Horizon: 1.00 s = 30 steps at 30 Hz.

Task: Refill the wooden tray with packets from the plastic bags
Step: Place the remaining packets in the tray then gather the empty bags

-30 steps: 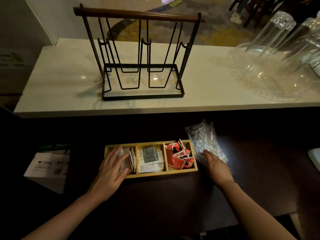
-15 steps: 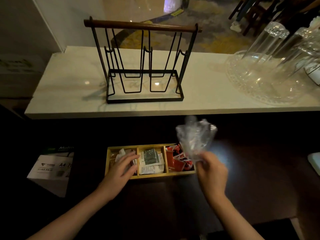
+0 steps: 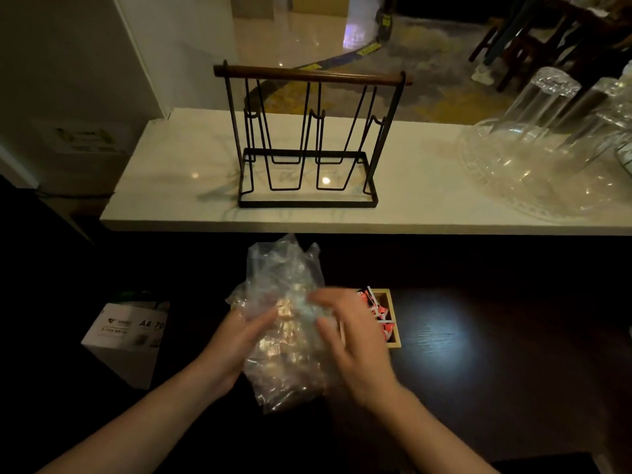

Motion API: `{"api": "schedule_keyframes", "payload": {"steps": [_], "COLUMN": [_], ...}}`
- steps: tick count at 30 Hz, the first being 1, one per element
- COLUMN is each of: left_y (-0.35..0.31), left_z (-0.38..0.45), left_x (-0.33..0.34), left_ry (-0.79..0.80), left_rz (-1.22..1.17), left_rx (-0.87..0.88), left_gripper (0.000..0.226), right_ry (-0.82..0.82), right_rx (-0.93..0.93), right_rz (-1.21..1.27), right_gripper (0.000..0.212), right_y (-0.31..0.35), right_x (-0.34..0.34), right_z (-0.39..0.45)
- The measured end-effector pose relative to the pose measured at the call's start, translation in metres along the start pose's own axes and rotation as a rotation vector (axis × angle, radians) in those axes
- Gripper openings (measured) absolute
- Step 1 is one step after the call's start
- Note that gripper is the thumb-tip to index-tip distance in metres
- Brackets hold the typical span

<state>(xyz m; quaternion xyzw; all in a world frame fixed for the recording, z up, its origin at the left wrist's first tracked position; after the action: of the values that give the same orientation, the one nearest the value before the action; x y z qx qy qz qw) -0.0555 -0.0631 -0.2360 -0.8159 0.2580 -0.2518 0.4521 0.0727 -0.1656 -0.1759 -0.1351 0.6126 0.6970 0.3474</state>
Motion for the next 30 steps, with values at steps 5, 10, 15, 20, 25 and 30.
{"api": "schedule_keyframes", "payload": {"steps": [5,10,15,20,25,30], "left_y": [0.004,0.002,0.004,-0.005,-0.005,-0.001], "left_z": [-0.017,-0.024,-0.032,-0.039,-0.043,-0.043], "left_x": [0.017,0.012,-0.008,-0.007,-0.001,-0.002], "left_ry": [0.135,-0.021,-0.199,-0.202,-0.188,-0.127], "left_rz": [0.186,0.117,0.111,0.159,0.105,-0.043], "left_rx": [0.006,0.055,0.093,0.159,0.182,0.176], "left_gripper": [0.028,0.020,0.017,0.029,0.026,0.034], "right_ry": [-0.015,0.003,-0.132,-0.275,0.036,-0.008], "right_rx": [0.465,0.422,0.432,0.486,0.357,0.377], "right_rz": [0.548,0.583,0.480,0.554,0.735,0.570], "right_gripper": [0.031,0.015,0.010,0.019,0.017,0.009], "right_y": [-0.040,-0.031,-0.036,-0.045,-0.020,-0.027], "right_x": [-0.025,-0.022,-0.026,-0.032,-0.014,-0.017], "right_z": [0.035,0.035,0.027,0.021,0.020,0.021]}}
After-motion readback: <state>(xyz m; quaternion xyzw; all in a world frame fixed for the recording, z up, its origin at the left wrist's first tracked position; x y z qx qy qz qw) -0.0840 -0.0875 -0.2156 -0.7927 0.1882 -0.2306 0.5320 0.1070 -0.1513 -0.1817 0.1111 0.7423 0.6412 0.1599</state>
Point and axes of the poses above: each hand's wrist, its own z-axis towards the middle knuckle, its own x-axis out of the palm, y = z × x, the point moved 6 cm from there along z, towards the middle knuckle, and after that the axes turned 7 degrees about y, right-handed, at the moved point
